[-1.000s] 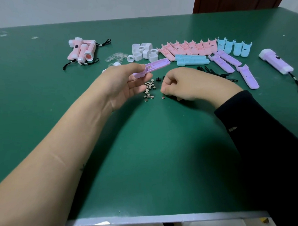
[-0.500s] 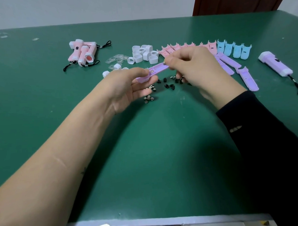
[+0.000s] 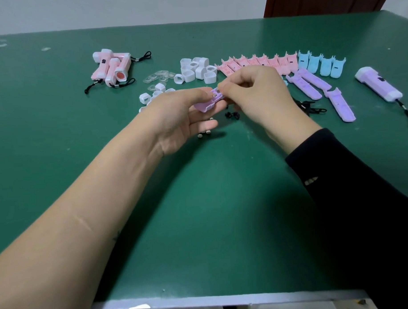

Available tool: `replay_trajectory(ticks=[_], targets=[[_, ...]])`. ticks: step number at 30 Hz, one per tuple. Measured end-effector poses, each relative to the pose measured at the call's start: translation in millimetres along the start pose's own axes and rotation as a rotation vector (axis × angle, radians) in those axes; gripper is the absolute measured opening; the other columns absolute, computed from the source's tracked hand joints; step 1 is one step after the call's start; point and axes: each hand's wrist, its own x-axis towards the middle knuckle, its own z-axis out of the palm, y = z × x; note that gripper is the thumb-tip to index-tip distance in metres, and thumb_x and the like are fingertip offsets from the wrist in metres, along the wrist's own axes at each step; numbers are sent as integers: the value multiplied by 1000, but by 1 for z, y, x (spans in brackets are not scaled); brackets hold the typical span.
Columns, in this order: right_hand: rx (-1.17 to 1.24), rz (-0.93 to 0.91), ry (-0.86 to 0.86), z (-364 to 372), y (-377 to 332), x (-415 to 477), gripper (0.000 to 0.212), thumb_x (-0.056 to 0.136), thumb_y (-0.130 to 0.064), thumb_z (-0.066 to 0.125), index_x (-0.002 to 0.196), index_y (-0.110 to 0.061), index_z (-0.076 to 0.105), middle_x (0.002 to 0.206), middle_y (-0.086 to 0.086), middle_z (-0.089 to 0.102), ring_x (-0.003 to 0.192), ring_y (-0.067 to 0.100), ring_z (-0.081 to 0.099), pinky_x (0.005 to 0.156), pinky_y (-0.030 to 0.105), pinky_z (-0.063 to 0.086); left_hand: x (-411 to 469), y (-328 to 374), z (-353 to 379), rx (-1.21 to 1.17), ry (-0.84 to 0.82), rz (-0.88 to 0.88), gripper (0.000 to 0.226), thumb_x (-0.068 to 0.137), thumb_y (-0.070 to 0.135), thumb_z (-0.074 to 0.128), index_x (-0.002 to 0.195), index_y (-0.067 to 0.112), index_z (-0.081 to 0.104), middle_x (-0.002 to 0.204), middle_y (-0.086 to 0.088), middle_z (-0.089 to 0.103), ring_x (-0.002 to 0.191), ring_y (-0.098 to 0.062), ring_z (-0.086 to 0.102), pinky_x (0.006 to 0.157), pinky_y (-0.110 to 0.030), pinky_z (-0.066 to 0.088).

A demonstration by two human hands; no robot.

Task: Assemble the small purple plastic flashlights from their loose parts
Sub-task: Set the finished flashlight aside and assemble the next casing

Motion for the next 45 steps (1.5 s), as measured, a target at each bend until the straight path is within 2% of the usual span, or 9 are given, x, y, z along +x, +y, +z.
replay_trajectory(ticks=[5,8,18,25,33,36,38,43,45], targets=[[11,6,5,0,0,0,9,84,-18,67,79,-13,72,73,-6,68,65,7,57,72,29,51,-1,0,1,-15,2,-7,24,96,7,51,118,4,61,93,-3,74,79,-6,71,67,-21,57],[17,4,11,-1,0,1,13,84,-20,67,72,-18,69,67,-10,64,58,4,52,65,22,44,0,0,1,-13,-6,-5,17,96,6,51,108,7,62,90,-1,74,79,-5,71,67,-22,57],[-18,1,20,-2,1,1,13,84,-20,68,78,-10,71,64,-11,61,55,0,49,62,19,40,1,0,2,-32,-1,-3,12,98,9,51,100,9,63,85,-1,74,80,-8,71,64,-22,59],[-90,-41,22,-2,1,1,12,84,-19,66,83,-10,73,65,-16,60,50,-9,47,52,5,33,-1,1,3,-36,5,-21,14,100,11,48,103,7,62,85,-3,72,76,-9,71,60,-23,58],[-138,-70,-1,0,-1,-2,9,80,-11,62,81,-7,70,69,-9,65,52,-3,48,52,9,34,-4,1,5,-11,-14,-47,18,100,10,46,109,3,61,82,-5,68,78,-12,69,61,-23,58],[23,40,-19,1,-1,-2,7,79,-9,66,82,-6,70,85,6,73,66,7,58,68,26,52,-4,2,5,-20,-14,-43,20,100,8,44,110,3,61,86,-6,68,78,-12,69,62,-23,58],[225,152,-58,1,-1,-2,6,78,-5,67,84,-3,69,91,17,72,73,18,60,81,39,55,-4,2,6,-30,-19,-38,21,100,6,42,105,3,62,88,-6,69,80,-12,69,63,-23,58],[741,364,-167,1,0,0,13,80,8,63,90,1,57,71,12,63,66,22,58,61,23,53,-5,3,6,-43,-31,-29,24,101,7,41,101,4,64,87,-5,70,76,-11,70,61,-22,58],[838,422,-188,2,1,-1,5,81,10,60,80,5,58,67,13,65,66,24,58,56,21,51,-6,3,7,-42,-33,-29,24,101,7,40,103,3,64,87,-5,70,75,-10,70,60,-22,57]])
